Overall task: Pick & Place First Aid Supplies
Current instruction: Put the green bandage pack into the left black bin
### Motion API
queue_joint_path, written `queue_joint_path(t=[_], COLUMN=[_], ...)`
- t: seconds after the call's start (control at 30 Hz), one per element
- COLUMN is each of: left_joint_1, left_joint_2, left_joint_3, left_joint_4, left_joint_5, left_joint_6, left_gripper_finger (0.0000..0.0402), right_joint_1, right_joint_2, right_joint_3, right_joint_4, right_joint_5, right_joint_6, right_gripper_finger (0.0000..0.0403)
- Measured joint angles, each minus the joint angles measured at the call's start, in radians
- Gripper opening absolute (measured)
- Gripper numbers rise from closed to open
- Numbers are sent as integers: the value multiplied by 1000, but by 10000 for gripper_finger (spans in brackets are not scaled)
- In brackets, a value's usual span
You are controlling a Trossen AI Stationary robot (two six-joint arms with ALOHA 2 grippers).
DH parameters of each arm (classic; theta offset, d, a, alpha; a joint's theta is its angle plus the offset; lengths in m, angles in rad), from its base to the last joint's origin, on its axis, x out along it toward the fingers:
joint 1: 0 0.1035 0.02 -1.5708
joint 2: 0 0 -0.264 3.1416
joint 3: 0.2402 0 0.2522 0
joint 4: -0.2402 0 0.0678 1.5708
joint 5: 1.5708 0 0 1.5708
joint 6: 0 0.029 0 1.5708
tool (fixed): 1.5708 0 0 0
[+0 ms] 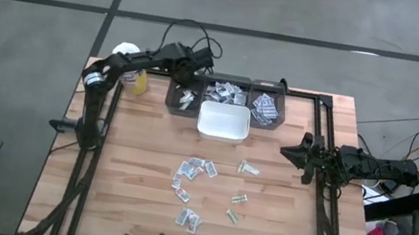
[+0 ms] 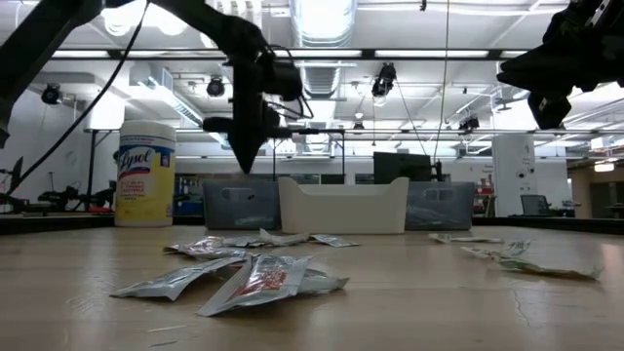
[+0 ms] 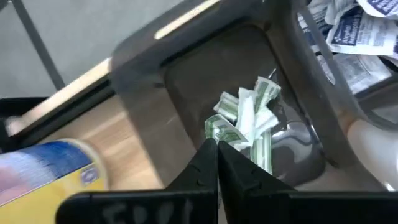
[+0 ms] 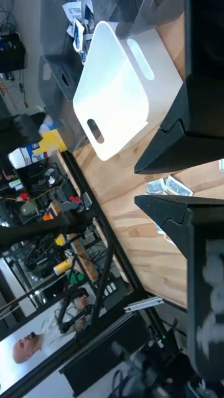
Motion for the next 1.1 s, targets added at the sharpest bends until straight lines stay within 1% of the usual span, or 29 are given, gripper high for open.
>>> queue_joint_path(t=[0.1, 0.23, 0.3, 0.53, 0.7, 0.83, 0.97, 1.1], left_joint_1=[0, 0, 0, 0, -3, -35, -108, -222], left_joint_2=[0, 0, 0, -3, -17, -36, -51, -51], left_joint_3=[-76, -155, -188, -230, -177, -97, -12, 54], left_joint_4=[89, 192, 223, 234, 229, 234, 269, 325], left_joint_5=[21, 99, 121, 127, 132, 205, 289, 317], left_joint_6=[2, 4, 15, 21, 23, 45, 133, 226], left_gripper_finger=[5, 17, 26, 66, 85, 87, 87, 87], right_joint_1=[0, 0, 0, 0, 0, 0, 0, 0], right_joint_2=[0, 0, 0, 0, 0, 0, 0, 0], right_joint_3=[0, 0, 0, 0, 0, 0, 0, 0], right_joint_4=[0, 0, 0, 0, 0, 0, 0, 0], right_joint_5=[0, 0, 0, 1, 0, 1, 1, 1], right_joint_6=[0, 0, 0, 0, 0, 0, 0, 0], right_gripper_finger=[63, 63, 63, 63, 63, 63, 63, 63])
